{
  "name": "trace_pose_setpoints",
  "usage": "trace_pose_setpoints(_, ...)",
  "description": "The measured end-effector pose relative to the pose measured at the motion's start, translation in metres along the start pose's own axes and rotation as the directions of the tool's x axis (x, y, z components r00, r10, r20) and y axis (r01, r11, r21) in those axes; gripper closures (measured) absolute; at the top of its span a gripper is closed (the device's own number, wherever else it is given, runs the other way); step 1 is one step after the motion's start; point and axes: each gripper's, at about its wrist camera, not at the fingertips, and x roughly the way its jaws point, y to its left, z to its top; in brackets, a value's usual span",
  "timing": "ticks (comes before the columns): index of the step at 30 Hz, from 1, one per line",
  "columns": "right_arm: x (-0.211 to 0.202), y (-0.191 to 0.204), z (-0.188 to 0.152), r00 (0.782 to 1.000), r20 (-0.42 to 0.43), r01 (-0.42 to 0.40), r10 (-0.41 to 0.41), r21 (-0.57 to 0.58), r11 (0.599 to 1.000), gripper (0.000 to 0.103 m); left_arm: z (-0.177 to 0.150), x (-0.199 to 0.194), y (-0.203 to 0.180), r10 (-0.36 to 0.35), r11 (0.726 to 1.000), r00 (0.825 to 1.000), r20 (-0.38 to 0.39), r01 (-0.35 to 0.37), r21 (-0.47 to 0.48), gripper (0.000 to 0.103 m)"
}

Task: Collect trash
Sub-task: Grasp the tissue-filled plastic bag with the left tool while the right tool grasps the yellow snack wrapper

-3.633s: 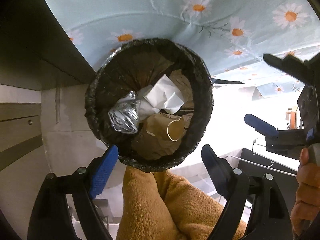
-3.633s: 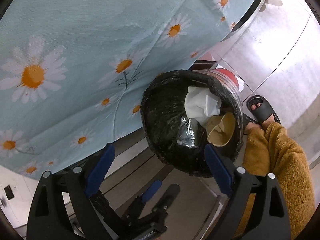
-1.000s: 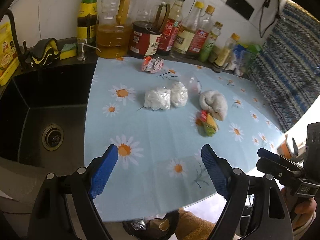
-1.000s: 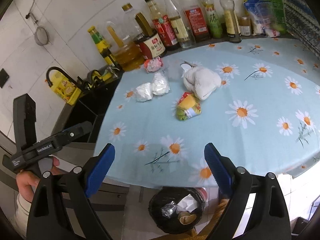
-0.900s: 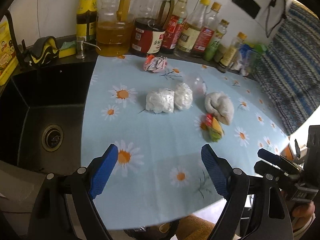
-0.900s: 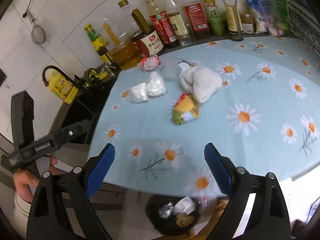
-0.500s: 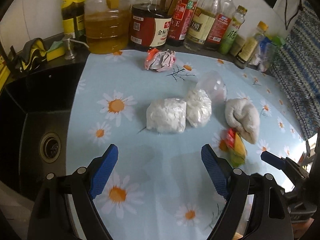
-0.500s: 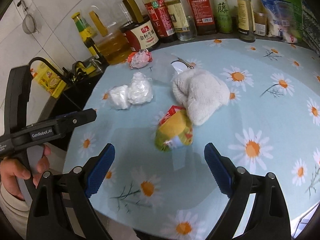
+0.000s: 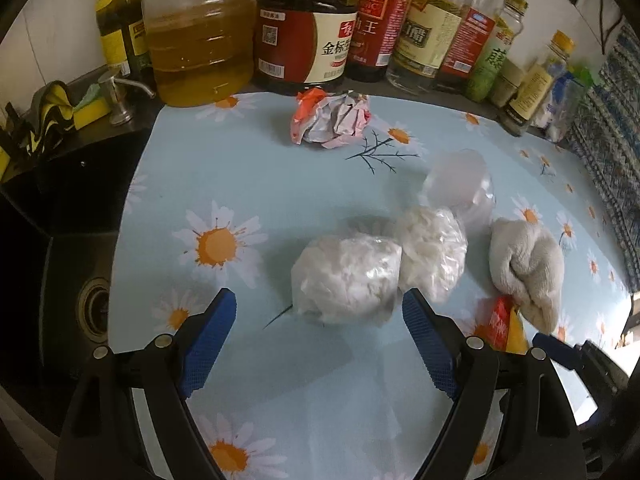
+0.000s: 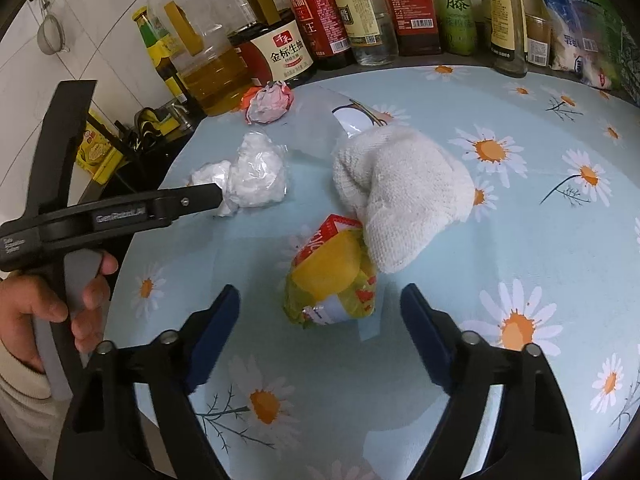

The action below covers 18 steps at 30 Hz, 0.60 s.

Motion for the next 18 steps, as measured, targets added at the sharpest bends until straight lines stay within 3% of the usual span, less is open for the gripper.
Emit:
trace_pose_setpoints(10, 0.006, 0.0, 0.001, 1.0, 0.021, -0.021, 0.021, -0.002, 1.0, 0.023, 0.008, 0.015, 0.006, 0.026, 1.0, 1.0, -0.002, -0.026, -0.009, 0.022)
trace_pose_setpoints(12, 0.007, 0.0, 0.001, 1.0, 0.026, -0.016, 0.016, -0.005, 1.0, 0.033, 0.009, 0.018, 0.007, 0.03, 1.0, 1.0, -0.008, -0.03, -0.004, 0.027)
trace_pose_setpoints(13, 0.007, 0.0, 0.001, 0.999, 0.032, -0.008, 0.009, -0.008, 1.0, 0.036, 0.009, 0.02, 0.006, 0.035, 0.999, 0.999, -0.016, -0.035, 0.001, 0.036)
trace_pose_setpoints(15, 0.006, -0.001, 0.0, 0.999, 0.042, -0.007, 0.007, -0.002, 1.0, 0.04, 0.009, 0.021, 0.004, 0.045, 0.999, 0.999, -0.01, -0.045, 0.016, 0.04)
trace_pose_setpoints(17, 0.006, -0.003, -0.001, 0.999, 0.047, 0.002, -0.002, -0.001, 1.0, 0.052, 0.008, 0.02, 0.003, 0.045, 0.999, 0.999, -0.001, -0.045, 0.029, 0.05)
trace_pose_setpoints(18, 0.005, -0.004, -0.002, 0.999, 0.048, -0.003, 0.003, 0.001, 1.0, 0.052, 0.008, 0.02, 0.004, 0.044, 0.999, 0.999, 0.001, -0.044, 0.028, 0.05)
